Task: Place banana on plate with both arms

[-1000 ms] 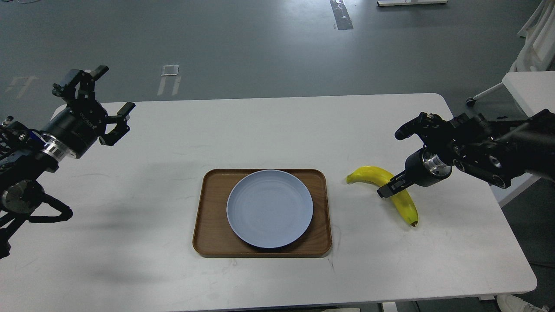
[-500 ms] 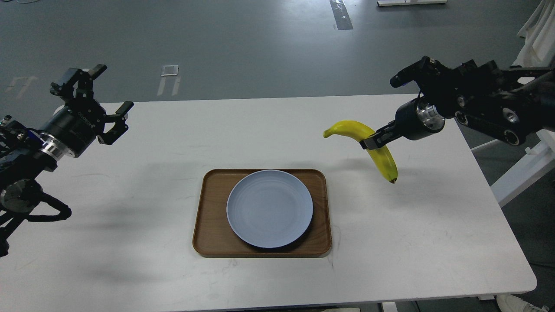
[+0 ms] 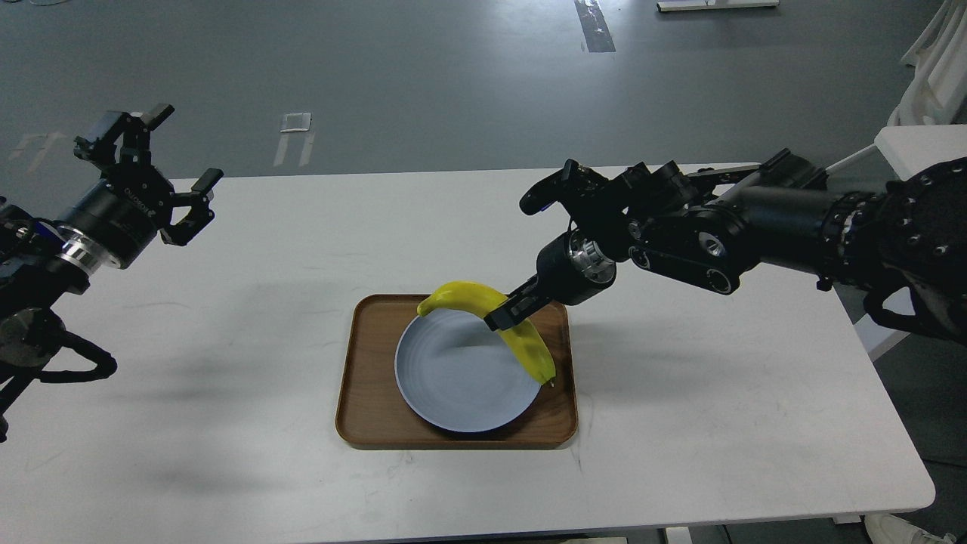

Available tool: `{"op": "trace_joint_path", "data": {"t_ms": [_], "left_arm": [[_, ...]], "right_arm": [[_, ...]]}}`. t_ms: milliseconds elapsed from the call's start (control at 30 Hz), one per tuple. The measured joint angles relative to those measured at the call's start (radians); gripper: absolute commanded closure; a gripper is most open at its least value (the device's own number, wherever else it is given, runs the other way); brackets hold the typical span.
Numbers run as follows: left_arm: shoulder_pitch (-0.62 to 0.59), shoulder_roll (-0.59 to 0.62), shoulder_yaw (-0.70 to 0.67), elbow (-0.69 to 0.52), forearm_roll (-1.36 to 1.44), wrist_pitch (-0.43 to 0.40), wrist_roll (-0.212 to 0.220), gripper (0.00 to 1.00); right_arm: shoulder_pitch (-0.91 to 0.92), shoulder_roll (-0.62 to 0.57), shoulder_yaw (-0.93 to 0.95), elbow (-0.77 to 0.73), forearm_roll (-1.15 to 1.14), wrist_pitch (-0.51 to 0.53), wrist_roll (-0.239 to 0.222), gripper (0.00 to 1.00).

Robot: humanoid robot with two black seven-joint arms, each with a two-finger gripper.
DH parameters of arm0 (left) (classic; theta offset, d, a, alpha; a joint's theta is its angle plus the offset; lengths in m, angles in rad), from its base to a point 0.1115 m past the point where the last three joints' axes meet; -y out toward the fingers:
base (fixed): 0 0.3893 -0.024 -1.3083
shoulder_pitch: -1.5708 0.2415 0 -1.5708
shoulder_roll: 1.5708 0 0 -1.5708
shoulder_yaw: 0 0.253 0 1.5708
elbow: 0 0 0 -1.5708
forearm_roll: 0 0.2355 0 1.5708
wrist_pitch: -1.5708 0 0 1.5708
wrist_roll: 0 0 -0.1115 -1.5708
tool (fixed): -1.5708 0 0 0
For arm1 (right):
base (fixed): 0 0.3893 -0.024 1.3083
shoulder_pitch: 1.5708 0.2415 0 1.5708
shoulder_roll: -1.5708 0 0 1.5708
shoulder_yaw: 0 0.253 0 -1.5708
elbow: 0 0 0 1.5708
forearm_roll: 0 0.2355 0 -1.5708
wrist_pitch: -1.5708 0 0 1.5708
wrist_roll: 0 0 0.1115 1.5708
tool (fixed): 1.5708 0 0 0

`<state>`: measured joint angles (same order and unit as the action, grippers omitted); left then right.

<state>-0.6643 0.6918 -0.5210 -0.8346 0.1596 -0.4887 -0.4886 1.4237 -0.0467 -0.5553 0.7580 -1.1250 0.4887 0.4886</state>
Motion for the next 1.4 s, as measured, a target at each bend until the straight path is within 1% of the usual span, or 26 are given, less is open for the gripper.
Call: {"op": "trace_joint_path", "data": {"t_ms": [100, 133, 167, 200, 233, 300, 333, 367, 433, 500, 700, 900, 1067, 1167, 1267, 1400], "left_arm": [[0.000, 0.000, -0.001, 0.000, 0.000, 0.000, 0.000, 0.00], [0.000, 0.001, -0.001, 0.000, 0.000, 0.000, 0.000, 0.00], [0.000, 0.001, -0.001, 0.000, 0.000, 0.000, 0.000, 0.00], [0.000, 0.001, -0.001, 0.000, 0.000, 0.000, 0.000, 0.00], [0.000, 0.001, -0.001, 0.000, 0.000, 0.000, 0.000, 0.00], [0.001, 0.001, -0.001, 0.000, 0.000, 0.000, 0.000, 0.00], [0.001, 0.001, -0.001, 0.000, 0.000, 0.000, 0.000, 0.00], [0.001, 0.001, -0.001, 0.000, 0.000, 0.000, 0.000, 0.00], [0.001, 0.001, -0.001, 0.000, 0.000, 0.000, 0.000, 0.00], [0.002, 0.001, -0.001, 0.000, 0.000, 0.000, 0.000, 0.00], [0.002, 0.001, -0.001, 0.000, 0.000, 0.000, 0.000, 0.00], [0.002, -0.001, -0.002, 0.000, 0.000, 0.000, 0.000, 0.00], [0.004, -0.013, -0.002, 0.001, 0.000, 0.000, 0.000, 0.00], [0.006, -0.019, -0.002, 0.002, 0.000, 0.000, 0.000, 0.00], [0.009, -0.035, -0.001, 0.007, 0.000, 0.000, 0.000, 0.00], [0.010, -0.063, -0.001, 0.013, -0.002, 0.000, 0.000, 0.00]], "right_arm": [[-0.019, 0.025, -0.005, -0.018, 0.000, 0.000, 0.000, 0.90], [-0.023, 0.030, -0.005, -0.021, 0.000, 0.000, 0.000, 0.87], [-0.027, 0.033, -0.006, -0.024, 0.001, 0.000, 0.000, 0.86], [-0.030, 0.034, -0.006, -0.026, 0.001, 0.000, 0.000, 0.81], [-0.033, 0.035, -0.006, -0.027, 0.001, 0.000, 0.000, 0.62], [-0.037, 0.035, -0.006, -0.029, 0.001, 0.000, 0.000, 0.50], [-0.038, 0.035, -0.006, -0.030, 0.001, 0.000, 0.000, 0.48], [-0.038, 0.034, -0.006, -0.031, 0.002, 0.000, 0.000, 0.43], [-0.038, 0.032, -0.003, -0.033, 0.002, 0.000, 0.000, 0.13], [-0.038, 0.028, 0.003, -0.040, 0.003, 0.000, 0.000, 0.03], [-0.015, -0.018, 0.030, -0.059, 0.075, 0.000, 0.000, 0.01], [-0.021, -0.165, 0.198, -0.073, 0.247, -0.008, 0.000, 0.01], [-0.183, -0.303, 0.413, -0.071, 0.510, -0.027, 0.000, 0.00], [-0.310, -0.351, 0.547, -0.068, 0.634, -0.028, 0.000, 0.00], [-0.439, -0.366, 0.694, -0.070, 0.695, -0.029, 0.000, 0.00], [-0.565, -0.362, 0.868, -0.073, 0.723, -0.031, 0.000, 0.00]]}}
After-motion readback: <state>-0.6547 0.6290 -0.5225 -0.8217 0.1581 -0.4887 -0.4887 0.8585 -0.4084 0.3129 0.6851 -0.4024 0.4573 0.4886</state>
